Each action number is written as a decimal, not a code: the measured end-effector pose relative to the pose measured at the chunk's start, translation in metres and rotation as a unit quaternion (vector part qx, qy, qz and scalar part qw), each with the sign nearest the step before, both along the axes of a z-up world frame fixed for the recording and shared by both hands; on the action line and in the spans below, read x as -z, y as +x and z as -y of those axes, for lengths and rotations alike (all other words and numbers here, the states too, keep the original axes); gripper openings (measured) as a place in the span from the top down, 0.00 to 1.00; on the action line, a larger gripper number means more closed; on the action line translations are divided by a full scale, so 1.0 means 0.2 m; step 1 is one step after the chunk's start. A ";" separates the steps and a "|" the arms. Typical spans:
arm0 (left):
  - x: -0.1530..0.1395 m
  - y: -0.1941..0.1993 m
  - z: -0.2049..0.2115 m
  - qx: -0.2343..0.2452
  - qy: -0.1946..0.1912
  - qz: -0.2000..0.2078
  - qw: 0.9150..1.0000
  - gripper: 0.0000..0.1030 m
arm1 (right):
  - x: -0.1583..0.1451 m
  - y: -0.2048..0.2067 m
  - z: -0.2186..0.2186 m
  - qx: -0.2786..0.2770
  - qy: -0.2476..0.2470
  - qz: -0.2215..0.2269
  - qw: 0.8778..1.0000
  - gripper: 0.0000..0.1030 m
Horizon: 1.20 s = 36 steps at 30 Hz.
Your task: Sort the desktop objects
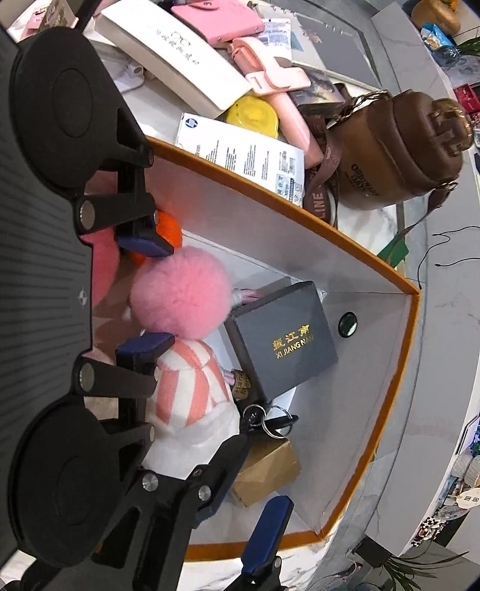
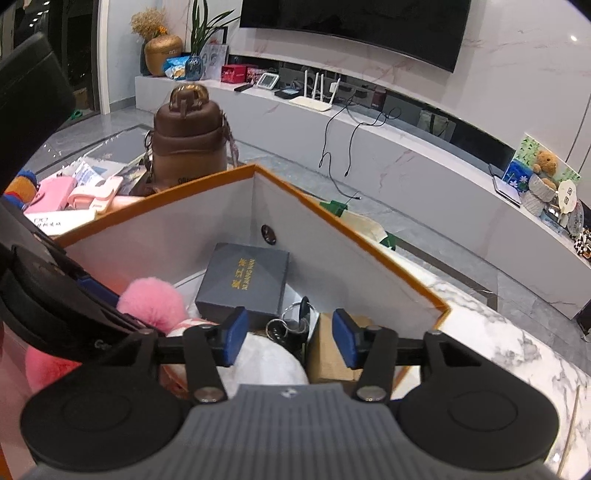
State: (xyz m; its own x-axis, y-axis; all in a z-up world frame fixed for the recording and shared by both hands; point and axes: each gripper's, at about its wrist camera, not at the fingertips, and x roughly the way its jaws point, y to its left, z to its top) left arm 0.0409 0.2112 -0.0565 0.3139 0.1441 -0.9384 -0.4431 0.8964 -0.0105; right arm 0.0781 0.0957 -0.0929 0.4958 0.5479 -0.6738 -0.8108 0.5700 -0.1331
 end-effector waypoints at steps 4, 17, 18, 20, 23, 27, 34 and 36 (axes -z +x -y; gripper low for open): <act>-0.08 -0.01 0.03 -0.003 0.034 0.009 0.999 0.32 | -0.05 -0.01 0.04 0.004 0.013 0.002 1.000 0.45; -0.31 -0.09 0.13 -0.012 0.085 0.054 0.995 0.32 | -0.22 -0.12 0.16 0.018 0.044 0.024 0.999 0.35; -0.33 -0.09 0.14 -0.012 0.093 0.059 0.994 0.32 | -0.23 -0.13 0.17 0.021 0.047 0.027 0.998 0.35; -0.36 -0.10 0.16 -0.012 0.107 0.067 0.992 0.32 | -0.27 -0.15 0.19 0.028 0.052 0.032 0.998 0.34; -0.40 -0.12 0.20 -0.007 0.125 0.073 0.989 0.32 | -0.30 -0.18 0.21 0.039 0.053 0.044 0.997 0.32; -0.45 -0.17 0.23 -0.004 0.132 0.087 0.987 0.32 | -0.34 -0.22 0.25 0.055 0.059 0.053 0.995 0.27; -0.45 -0.25 0.24 -0.006 0.110 0.110 0.988 0.30 | -0.35 -0.29 0.40 0.094 0.100 0.028 0.990 0.08; -0.46 -0.27 0.26 -0.011 0.110 0.115 0.987 0.30 | -0.37 -0.29 0.41 0.097 0.101 0.020 0.990 0.08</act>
